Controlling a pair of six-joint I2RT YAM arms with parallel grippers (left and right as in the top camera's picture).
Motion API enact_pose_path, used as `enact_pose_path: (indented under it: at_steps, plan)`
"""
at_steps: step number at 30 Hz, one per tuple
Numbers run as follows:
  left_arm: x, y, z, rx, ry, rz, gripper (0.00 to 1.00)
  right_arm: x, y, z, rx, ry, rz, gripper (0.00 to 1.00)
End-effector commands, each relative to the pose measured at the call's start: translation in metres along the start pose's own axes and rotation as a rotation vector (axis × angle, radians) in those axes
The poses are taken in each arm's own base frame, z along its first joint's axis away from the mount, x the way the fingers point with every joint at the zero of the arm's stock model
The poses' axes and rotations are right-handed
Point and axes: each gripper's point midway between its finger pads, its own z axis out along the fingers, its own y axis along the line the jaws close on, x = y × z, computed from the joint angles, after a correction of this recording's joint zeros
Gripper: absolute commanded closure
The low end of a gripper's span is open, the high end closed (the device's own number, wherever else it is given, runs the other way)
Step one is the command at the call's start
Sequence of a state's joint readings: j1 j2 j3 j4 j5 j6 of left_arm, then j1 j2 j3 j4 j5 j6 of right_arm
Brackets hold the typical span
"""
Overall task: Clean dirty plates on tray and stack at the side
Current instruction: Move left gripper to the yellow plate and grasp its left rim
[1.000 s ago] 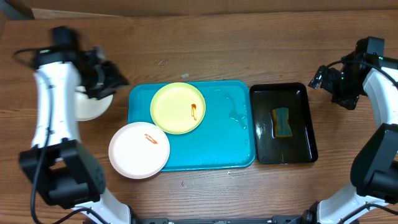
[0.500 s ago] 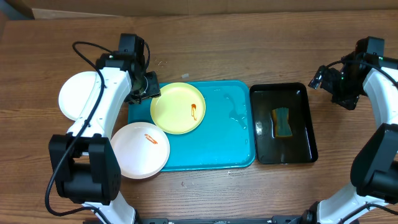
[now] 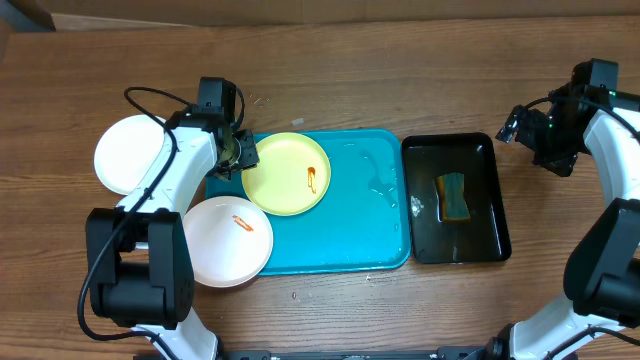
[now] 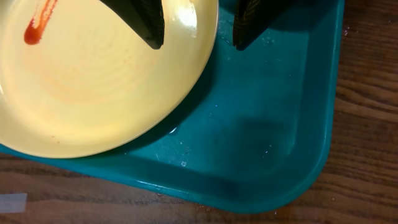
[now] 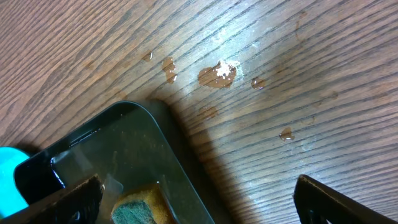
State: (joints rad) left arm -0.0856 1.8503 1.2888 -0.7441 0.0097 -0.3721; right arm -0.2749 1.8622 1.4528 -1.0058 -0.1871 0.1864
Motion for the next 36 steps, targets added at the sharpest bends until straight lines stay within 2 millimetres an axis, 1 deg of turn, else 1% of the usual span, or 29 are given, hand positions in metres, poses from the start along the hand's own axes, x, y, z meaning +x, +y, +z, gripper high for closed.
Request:
enact_pose_path:
  at_steps: [1,6,9,12,14,16,19,21,31,34,36]
  plan:
    - [0.006,0.003,0.004,-0.017,0.004,-0.012,0.62,-0.010,0.005,-0.007,-0.017,-0.031,-0.005,0.00]
    - [0.013,0.006,0.012,-0.021,0.013,-0.012,0.63,-0.010,0.005,-0.007,-0.017,-0.031,-0.005,0.00]
    - [0.018,0.007,0.018,-0.017,0.014,-0.011,0.66,-0.010,0.005,-0.007,-0.016,-0.031,-0.005,0.00]
    - [0.023,-0.001,0.019,0.031,0.033,-0.010,0.73,-0.010,0.005,-0.007,-0.017,-0.031,-0.005,0.00]
    - [0.027,-0.010,0.018,0.082,0.058,-0.009,0.75,-0.010,0.005,-0.007,-0.017,-0.031,-0.005,0.00]
    - [0.034,-0.019,0.017,0.129,0.088,-0.001,0.72,-0.010,0.005,-0.007,-0.017,-0.031,-0.005,0.00]
    - [0.040,-0.025,0.018,0.132,0.101,0.017,0.70,-0.010,0.005,-0.007,-0.016,-0.031,-0.005,0.00]
    - [0.044,-0.032,0.019,0.136,0.105,0.038,0.70,-0.010,0.005,-0.007,-0.017,-0.031,-0.005,0.00]
    - [0.076,-0.086,0.016,0.178,0.123,0.197,0.63,-0.010,0.005,-0.007,-0.016,-0.031,-0.005,0.00]
    - [0.082,-0.093,0.016,0.158,0.117,0.233,0.62,-0.010,0.005,-0.007,-0.017,-0.031,-0.005,0.00]
    - [0.082,-0.090,0.017,0.111,0.097,0.225,0.60,-0.010,0.005,-0.007,-0.016,-0.031,-0.005,0.00]
